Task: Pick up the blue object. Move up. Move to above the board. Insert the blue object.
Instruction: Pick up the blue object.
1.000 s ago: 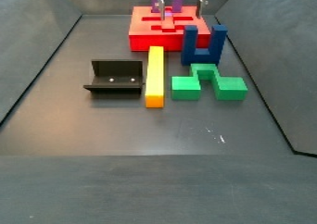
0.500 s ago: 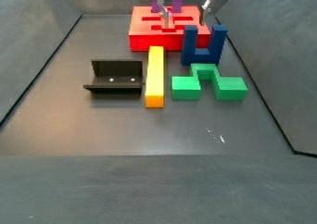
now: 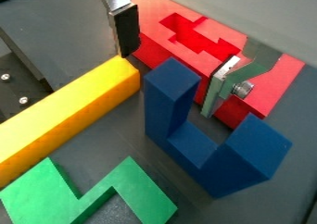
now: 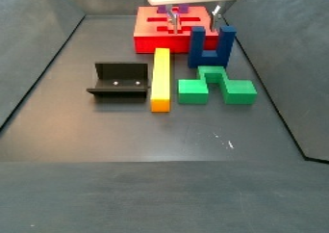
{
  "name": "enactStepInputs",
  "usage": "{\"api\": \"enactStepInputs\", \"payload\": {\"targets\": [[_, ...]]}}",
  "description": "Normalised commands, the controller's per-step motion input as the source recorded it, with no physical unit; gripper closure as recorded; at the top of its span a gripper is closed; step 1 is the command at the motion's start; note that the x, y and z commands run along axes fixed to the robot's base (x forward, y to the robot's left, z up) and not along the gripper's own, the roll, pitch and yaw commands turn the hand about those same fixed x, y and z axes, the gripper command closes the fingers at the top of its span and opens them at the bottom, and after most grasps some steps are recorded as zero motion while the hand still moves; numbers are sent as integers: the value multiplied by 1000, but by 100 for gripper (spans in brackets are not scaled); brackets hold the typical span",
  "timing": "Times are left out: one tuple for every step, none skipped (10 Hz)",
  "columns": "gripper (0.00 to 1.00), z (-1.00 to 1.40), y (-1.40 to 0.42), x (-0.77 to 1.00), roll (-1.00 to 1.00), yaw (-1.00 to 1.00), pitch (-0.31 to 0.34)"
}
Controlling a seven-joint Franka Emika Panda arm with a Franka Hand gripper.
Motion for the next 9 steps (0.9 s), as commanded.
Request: {"api": "enactStepInputs", "payload": {"targets": [[0, -171, 0, -97, 64, -100, 0], [0, -211, 23, -111, 79, -83, 0], [0, -240, 60, -114, 97, -51, 0], [0, -263, 63, -111, 86, -57, 0], [0, -274, 43, -109, 51, -60, 0], [0, -223, 6, -57, 9, -20, -4], [0, 0, 0, 0, 0, 0, 0], [100, 0, 0, 0, 0, 0, 0], [100, 0, 0, 0, 0, 0, 0]]}}
